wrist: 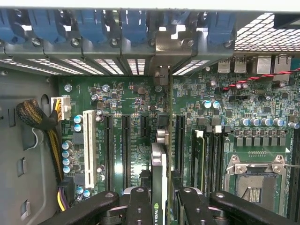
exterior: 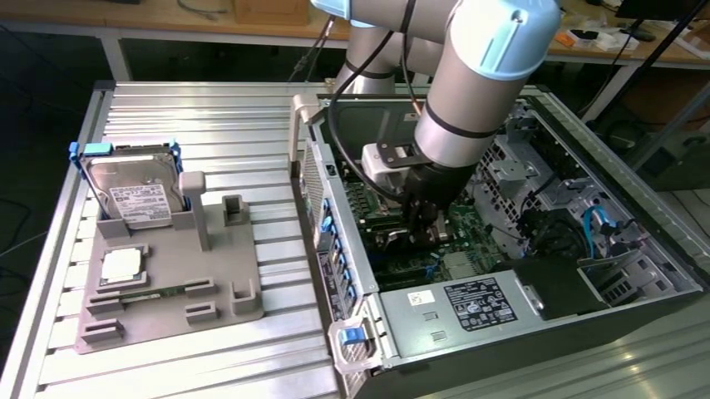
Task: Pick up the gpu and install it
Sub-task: 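Insert the gpu into the slot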
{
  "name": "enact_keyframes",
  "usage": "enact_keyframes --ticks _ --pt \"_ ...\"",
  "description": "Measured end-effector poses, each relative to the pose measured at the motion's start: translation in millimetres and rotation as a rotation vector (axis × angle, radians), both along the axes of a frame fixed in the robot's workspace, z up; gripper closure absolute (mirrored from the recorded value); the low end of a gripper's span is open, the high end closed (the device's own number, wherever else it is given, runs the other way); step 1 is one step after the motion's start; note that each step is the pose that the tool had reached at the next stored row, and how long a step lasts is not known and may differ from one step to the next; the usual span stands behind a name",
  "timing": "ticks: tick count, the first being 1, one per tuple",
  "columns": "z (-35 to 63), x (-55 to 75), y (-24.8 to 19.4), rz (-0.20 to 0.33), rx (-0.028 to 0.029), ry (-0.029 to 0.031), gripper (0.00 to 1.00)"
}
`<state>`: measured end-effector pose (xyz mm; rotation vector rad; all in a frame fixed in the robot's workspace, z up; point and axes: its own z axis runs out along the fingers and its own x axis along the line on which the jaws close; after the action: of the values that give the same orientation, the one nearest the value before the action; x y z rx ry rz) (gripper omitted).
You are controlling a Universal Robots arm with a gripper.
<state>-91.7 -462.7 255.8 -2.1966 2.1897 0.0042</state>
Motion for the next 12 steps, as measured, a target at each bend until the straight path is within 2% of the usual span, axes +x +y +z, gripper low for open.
enact_keyframes --ticks 9,11,12 --pt "-0.2 -0.3 0.1 0.000 0.0004 -0.0011 0.73" --pt "-0.2 -3.6 0.0 0.000 0.0003 -0.0080 0.73" --pt "-1.7 -3.8 0.1 0.000 0.0006 -0.0149 0.73"
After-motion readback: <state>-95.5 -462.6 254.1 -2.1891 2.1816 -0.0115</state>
